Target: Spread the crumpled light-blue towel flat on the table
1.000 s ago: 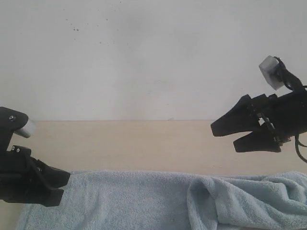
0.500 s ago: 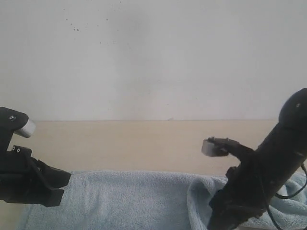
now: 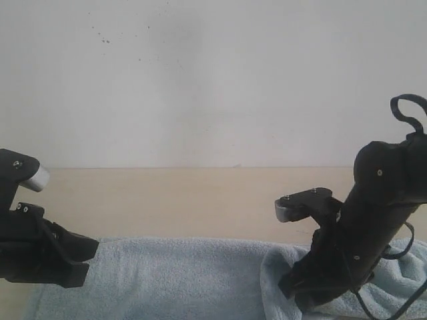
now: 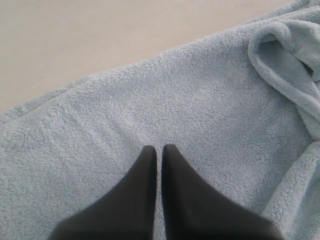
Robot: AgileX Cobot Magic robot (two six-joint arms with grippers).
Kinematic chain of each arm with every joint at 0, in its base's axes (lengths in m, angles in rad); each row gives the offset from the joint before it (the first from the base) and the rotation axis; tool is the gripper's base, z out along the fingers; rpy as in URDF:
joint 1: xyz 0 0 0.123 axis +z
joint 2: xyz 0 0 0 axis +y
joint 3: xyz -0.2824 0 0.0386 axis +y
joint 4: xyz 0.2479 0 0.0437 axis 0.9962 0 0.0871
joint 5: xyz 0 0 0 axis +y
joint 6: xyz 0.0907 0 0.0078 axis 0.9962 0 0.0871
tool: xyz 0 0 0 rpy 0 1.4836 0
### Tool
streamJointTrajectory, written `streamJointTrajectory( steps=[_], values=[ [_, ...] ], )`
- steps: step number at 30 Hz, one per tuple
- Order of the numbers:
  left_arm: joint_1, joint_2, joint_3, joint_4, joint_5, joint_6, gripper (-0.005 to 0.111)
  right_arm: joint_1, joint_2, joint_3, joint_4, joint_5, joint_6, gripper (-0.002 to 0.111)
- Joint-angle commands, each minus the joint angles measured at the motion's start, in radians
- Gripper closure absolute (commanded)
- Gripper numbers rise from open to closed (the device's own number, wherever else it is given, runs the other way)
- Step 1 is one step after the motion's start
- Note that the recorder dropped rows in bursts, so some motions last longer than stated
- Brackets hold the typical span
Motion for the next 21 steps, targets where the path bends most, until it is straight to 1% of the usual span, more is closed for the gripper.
streamJointTrajectory(
  steps=[1,3,8,21],
  values=[
    [-0.001,-0.007,0.003,-0.012,0.008,0.007,0.103,0.001,0.004,-0.001,-0.02,-0.086,0.039,0.053],
    [-0.001,-0.007,0.003,-0.012,0.008,0.007,0.103,0.001,0.015,-0.001,-0.052,-0.091,0.058,0.053],
    [-0.001,-0.007,0.003,-0.012,0.008,0.007,0.103,0.001,0.026,-0.001,-0.209,-0.091,0.215,0.053],
    [-0.001,-0.007,0.003,-0.012,0.008,0.007,0.103,0.031,0.028,-0.001,-0.198,-0.093,0.213,0.053]
  ],
)
